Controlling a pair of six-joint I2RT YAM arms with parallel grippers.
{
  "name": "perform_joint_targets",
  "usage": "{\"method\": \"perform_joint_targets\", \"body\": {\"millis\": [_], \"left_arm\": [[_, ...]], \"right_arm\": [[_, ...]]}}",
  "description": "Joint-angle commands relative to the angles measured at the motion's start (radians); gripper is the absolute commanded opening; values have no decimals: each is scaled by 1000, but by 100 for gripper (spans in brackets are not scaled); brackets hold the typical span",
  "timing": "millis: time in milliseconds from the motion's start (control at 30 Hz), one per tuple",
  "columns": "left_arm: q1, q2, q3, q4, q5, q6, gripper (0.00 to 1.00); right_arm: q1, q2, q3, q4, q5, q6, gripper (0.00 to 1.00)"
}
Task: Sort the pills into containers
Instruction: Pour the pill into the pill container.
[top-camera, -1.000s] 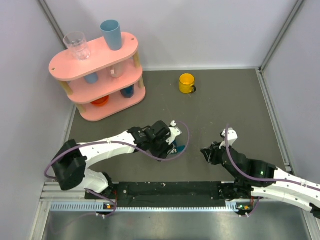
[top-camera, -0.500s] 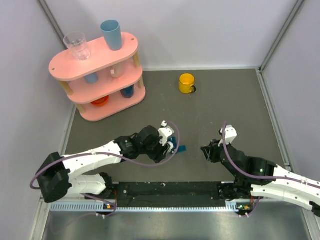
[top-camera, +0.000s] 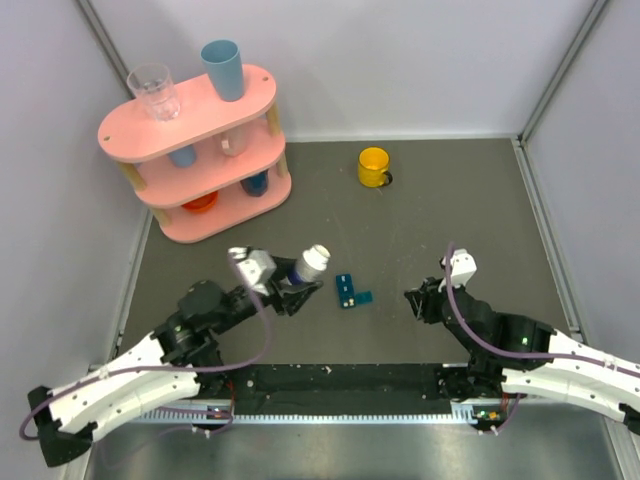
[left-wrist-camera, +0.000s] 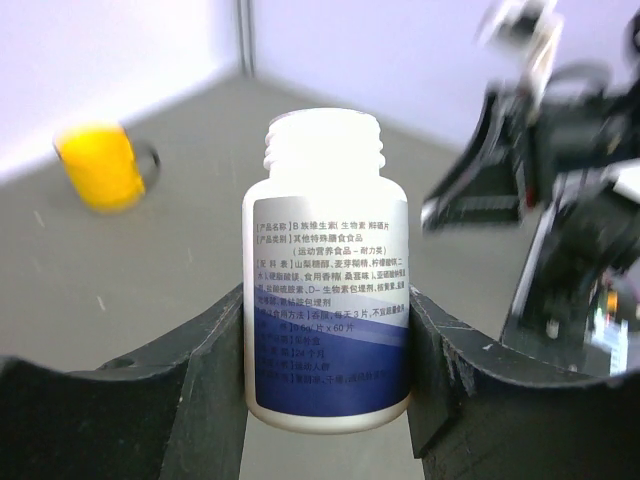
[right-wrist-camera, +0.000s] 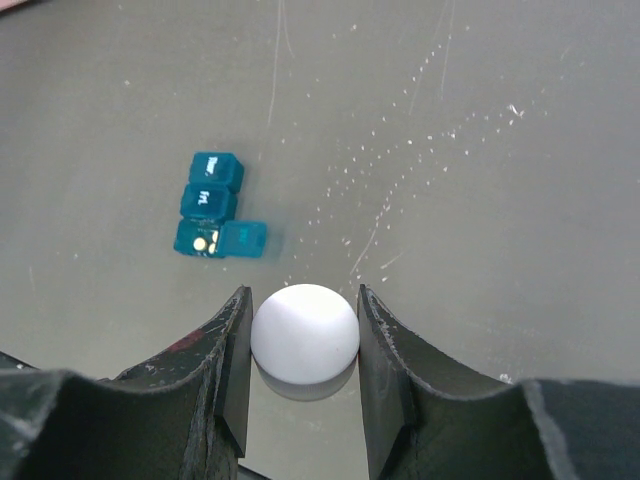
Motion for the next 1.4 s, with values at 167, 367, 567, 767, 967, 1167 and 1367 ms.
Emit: {"method": "perform_joint_targets", "body": {"millis": [167,367,567,767,967,1167,1367], "left_arm": [[-3,-275,104,279,-110,124,0],[-3,-266,79,421,-173,139,0],[-3,-166,127,310,-171,130,0],[-3,44,274,-152,-185,33,0],[-3,65,63,-172,-82,-86,0],[-3,114,-77,-93,-87,-97,0],[-3,255,-144,88,2,-74,0]], "right_arm": [[-11,7,74,13,13,-24,0],[-11,21,80,13,0,-13,0],[-11,13,79,9,-1,-4,0],[-11,13,66,9,-13,3,0],[-12,-5,40,9,-1,19,0],[-12,-30,19,9,-3,10,0],[-12,-53,-9,9,-10,29,0]]}}
